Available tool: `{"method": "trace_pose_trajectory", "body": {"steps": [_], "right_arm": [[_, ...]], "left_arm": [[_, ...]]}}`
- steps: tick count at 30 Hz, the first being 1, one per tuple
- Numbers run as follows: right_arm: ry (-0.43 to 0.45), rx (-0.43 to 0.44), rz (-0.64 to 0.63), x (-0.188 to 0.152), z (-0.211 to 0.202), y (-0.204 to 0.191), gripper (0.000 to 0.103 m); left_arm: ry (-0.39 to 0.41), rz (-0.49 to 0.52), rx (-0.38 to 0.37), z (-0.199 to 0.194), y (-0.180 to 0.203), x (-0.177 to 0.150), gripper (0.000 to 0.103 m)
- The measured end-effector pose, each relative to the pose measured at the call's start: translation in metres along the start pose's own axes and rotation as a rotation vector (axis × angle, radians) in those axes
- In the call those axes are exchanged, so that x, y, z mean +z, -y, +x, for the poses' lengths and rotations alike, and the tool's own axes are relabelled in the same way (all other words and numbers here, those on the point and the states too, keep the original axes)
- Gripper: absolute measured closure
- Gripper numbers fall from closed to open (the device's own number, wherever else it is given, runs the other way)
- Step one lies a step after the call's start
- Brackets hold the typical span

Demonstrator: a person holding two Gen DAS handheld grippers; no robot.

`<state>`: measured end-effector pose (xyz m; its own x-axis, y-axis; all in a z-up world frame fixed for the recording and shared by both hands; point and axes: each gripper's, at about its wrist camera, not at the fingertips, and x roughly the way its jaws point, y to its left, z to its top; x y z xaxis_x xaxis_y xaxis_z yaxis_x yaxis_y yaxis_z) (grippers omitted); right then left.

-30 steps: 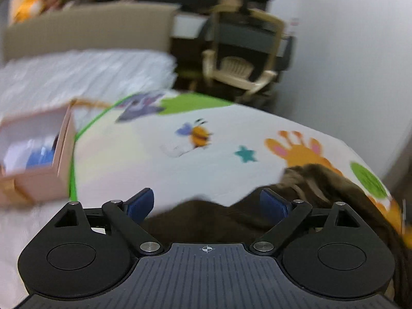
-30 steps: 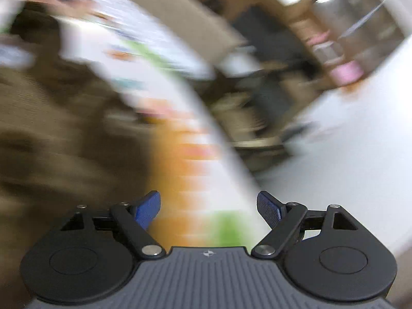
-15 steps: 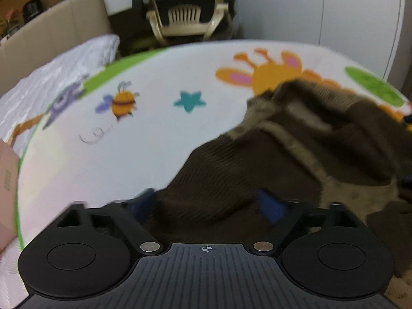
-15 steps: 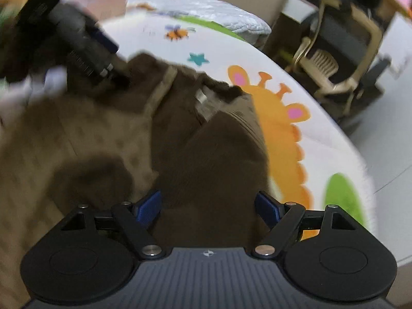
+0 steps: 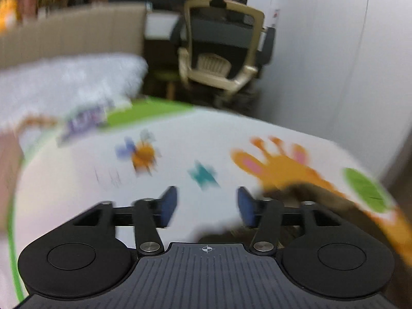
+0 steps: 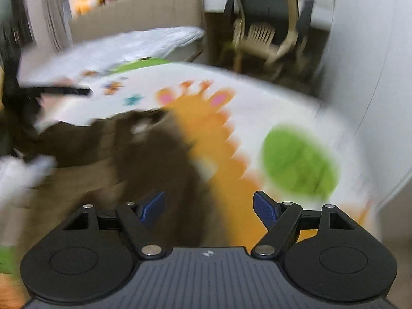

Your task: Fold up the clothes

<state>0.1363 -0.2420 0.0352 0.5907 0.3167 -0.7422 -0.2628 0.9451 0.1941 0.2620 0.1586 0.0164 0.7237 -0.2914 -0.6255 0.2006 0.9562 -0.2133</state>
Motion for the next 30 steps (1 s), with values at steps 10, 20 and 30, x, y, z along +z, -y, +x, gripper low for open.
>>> {"method": "trace_pose_trajectory", "body": {"steps": [10,20,30], "right_arm": [[-0.054,0.154,-0.049,-0.064,0.012,-0.03,0.045],[0.116,0.032,-0.179,-0.095,-0.053,-0.045,0.029],[0.094,0.059,-0.396,-0.129,-0.009,-0.101,0.034]], "left_arm": [[-0.25,-0.167,-0.486,-0.017,0.063,-0.064,0.027],[-0.29,0.012,-0.291,0.056,0.175,-0.057,0.056],[-0.141,-0.053,-0.334,0.045,0.178,-0.005,0.099]]}}
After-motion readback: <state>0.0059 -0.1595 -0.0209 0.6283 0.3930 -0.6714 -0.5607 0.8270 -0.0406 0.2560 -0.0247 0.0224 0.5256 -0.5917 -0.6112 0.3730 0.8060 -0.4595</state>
